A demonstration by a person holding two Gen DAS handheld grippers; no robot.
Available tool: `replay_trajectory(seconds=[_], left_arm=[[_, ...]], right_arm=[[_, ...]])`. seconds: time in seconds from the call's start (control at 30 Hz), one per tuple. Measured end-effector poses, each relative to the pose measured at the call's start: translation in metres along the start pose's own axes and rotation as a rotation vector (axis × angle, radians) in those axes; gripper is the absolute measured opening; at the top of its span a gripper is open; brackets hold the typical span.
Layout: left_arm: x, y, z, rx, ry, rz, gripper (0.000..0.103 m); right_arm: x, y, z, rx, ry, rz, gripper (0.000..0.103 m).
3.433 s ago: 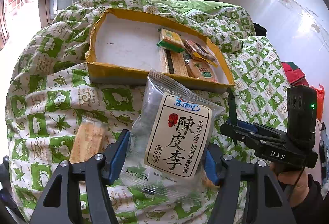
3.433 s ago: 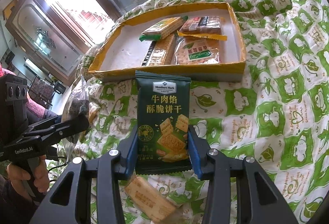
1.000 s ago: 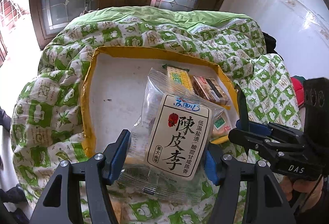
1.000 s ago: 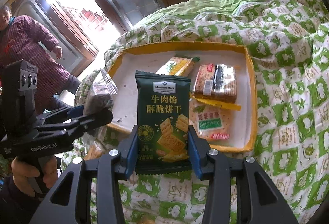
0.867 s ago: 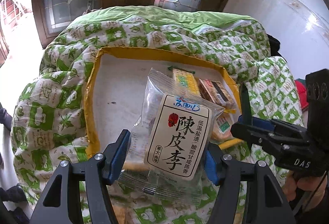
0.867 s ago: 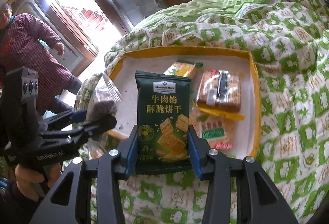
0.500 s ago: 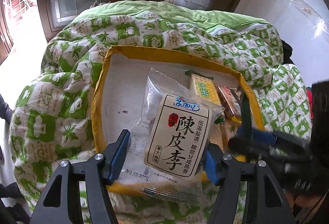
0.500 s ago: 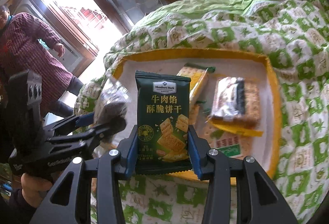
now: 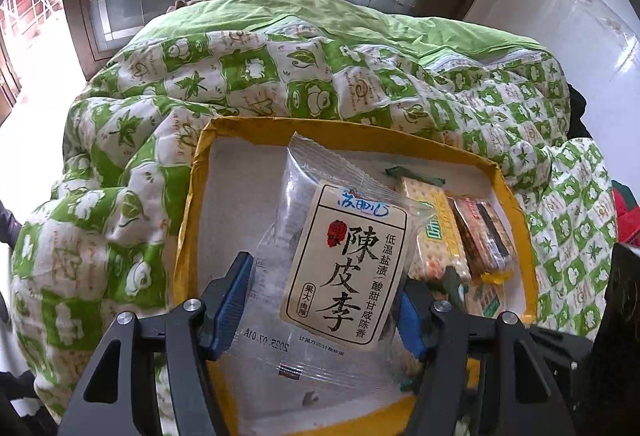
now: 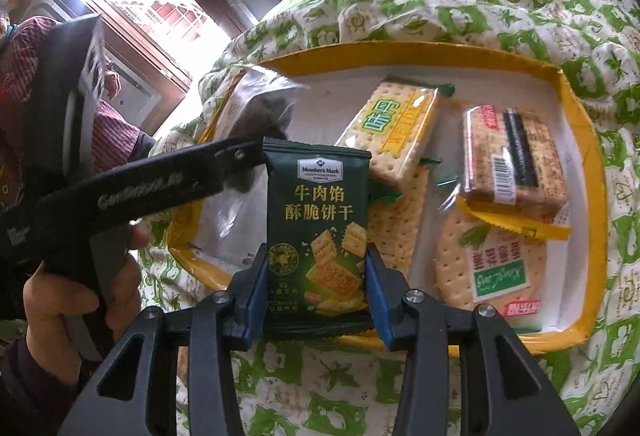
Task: Organize snacks
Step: 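Lower both packs into the tray and open both tools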
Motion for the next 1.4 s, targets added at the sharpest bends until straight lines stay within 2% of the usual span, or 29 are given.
replay_trajectory(seconds=[0.4, 0.87, 0.97, 1.13, 1.4], left_arm=[[-0.005, -0.013, 0.000, 0.006, -0.015, 0.009, 0.068], [-0.010, -0.019, 0.004, -0.038, -0.033, 0.005, 0.069], [-0.009, -0.018, 0.003, -0.045, -0.039, 0.007, 0.073], [-0.006, -0.014, 0.001, -0.027, -0.022, 0.012, 0.075], [0.006, -0.002, 0.005, -0.020, -0.006, 0.014, 0.075]], right_arm=[[-0.008, -0.016, 0.005, 0.004, -0.009, 0.010, 0.043], [-0.007, -0.015, 0.005, 0.046, -0.009, 0.010, 0.044], [-0.008, -0.015, 0.007, 0.046, -0.013, 0.003, 0.044], [-0.005, -0.009, 0.005, 0.061, -0.021, -0.002, 0.051], [0.006, 0.005, 0.004, 0.059, -0.045, -0.021, 0.051]])
Point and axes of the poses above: each gripper's, at about its wrist camera, not at the fingertips, and y roughly against the way its jaws point, z to its left, x to its underside, the point moved 9 cm from there along -y, roughly the way its jaws point, and after that the axes turned 15 degrees about y, right-handed, at the moved point
